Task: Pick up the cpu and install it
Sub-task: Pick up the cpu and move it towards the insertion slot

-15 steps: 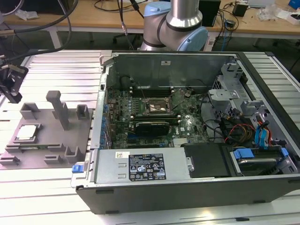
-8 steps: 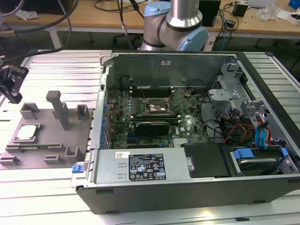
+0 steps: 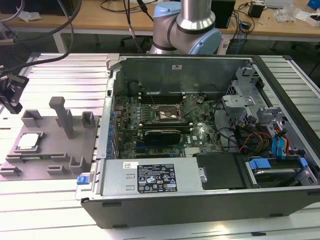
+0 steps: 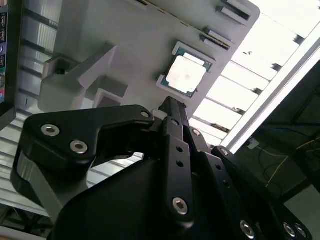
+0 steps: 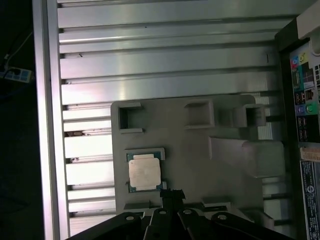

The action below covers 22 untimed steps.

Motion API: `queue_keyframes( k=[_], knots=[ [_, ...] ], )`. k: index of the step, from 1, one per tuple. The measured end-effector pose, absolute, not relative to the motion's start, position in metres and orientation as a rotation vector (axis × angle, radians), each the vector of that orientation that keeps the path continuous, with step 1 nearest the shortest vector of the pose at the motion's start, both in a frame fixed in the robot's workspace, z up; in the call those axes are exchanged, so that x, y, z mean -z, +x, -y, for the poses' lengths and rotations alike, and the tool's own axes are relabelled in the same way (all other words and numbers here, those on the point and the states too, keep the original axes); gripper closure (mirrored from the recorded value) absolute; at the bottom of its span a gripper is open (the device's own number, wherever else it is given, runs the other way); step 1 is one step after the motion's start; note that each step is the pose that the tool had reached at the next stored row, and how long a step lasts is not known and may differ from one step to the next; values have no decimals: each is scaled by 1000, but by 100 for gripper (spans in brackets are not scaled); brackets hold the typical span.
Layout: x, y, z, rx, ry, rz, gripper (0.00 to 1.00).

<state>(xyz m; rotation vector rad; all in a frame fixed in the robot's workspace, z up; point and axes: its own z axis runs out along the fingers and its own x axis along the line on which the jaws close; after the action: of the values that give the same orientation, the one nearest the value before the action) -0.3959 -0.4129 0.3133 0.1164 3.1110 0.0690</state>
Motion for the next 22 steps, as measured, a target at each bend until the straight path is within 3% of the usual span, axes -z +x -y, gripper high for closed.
queue_keyframes(
  k=[22],
  knots=[
    [-269,-410,416,-69,116,-3111,89]
  ],
)
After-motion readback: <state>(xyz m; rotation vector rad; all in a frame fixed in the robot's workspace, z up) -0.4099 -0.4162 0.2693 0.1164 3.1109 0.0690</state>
